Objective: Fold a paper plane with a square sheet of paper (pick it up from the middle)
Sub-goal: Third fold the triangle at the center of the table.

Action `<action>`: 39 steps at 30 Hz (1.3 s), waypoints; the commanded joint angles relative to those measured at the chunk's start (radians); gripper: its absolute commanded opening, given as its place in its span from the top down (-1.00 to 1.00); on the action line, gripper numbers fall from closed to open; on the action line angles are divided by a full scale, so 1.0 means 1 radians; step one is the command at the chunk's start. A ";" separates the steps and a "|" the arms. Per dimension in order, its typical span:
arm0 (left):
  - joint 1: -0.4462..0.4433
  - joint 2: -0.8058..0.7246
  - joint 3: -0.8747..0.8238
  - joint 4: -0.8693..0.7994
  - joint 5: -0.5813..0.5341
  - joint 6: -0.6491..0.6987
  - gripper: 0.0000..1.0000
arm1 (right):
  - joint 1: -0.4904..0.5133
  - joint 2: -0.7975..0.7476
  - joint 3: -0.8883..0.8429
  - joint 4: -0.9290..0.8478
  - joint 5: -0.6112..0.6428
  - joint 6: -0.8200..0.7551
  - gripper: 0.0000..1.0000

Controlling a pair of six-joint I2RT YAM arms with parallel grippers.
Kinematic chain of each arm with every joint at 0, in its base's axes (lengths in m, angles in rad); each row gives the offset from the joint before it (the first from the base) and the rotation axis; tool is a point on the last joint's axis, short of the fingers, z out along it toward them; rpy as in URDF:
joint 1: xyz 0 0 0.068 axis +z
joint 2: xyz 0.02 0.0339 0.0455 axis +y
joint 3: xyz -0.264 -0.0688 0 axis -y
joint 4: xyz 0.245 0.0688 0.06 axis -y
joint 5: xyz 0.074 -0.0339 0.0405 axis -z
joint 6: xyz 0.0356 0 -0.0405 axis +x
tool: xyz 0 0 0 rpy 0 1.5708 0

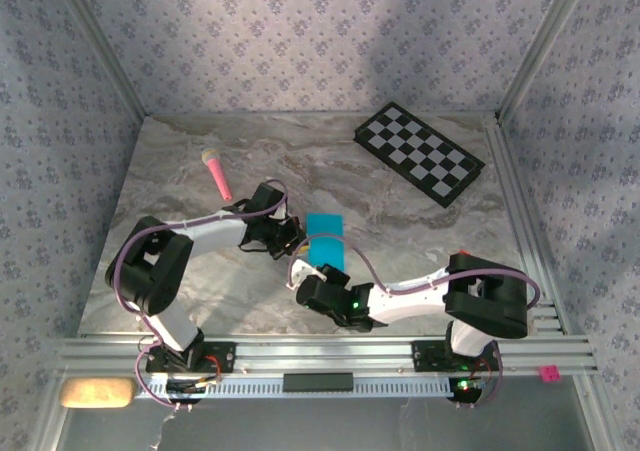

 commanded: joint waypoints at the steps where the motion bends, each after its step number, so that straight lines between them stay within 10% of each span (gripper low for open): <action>1: 0.008 -0.036 -0.008 -0.007 -0.010 0.002 0.96 | -0.001 -0.022 -0.011 -0.007 -0.003 0.025 0.95; 17: 0.038 -0.131 0.021 -0.121 -0.097 0.094 0.04 | -0.100 -0.144 -0.074 0.041 -0.235 0.100 1.00; 39: 0.050 -0.098 0.218 -0.249 -0.074 0.257 0.10 | -0.424 -0.268 -0.151 0.150 -0.931 0.393 1.00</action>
